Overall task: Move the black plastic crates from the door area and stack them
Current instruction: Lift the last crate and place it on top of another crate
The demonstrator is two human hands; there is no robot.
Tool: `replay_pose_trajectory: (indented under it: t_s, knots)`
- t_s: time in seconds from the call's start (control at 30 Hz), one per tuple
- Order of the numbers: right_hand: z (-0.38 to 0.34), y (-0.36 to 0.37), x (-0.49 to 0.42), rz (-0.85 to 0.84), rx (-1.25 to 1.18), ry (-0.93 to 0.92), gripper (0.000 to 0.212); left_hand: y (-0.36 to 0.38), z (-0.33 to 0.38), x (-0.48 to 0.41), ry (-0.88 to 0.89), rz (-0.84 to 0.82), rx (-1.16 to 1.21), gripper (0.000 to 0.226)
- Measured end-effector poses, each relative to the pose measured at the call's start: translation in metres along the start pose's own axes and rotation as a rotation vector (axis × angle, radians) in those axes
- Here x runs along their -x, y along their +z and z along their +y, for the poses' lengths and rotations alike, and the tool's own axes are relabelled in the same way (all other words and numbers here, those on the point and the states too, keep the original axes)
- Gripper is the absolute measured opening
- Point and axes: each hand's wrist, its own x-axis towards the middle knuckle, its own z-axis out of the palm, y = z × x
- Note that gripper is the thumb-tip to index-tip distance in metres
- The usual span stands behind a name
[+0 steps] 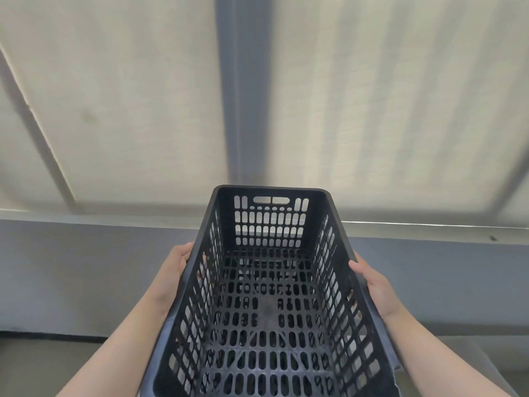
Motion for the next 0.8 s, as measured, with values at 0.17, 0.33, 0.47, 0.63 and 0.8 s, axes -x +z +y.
replay_pose_trajectory:
  t_s: [0.17,0.33,0.47,0.63,0.8]
  knots:
    - [-0.003,0.002,-0.001,-0.007,0.021,0.023,0.040,-0.004,-0.004,-0.007,-0.030,0.007,-0.021,0.045]
    - [-0.002,0.003,-0.003,0.004,0.051,0.032,0.039,-0.006,-0.009,-0.014,-0.078,0.027,-0.079,0.050]
    - [-0.004,0.003,-0.003,-0.012,0.046,0.054,0.039,-0.008,-0.011,-0.017,-0.118,0.032,-0.079,0.049]
    - [-0.002,0.001,-0.007,-0.004,0.038,0.058,0.040,0.001,-0.008,-0.015,-0.114,0.065,-0.131,0.042]
    - [-0.001,0.001,-0.008,0.010,0.061,0.067,0.040,0.001,-0.008,-0.017,-0.118,0.065,-0.110,0.043]
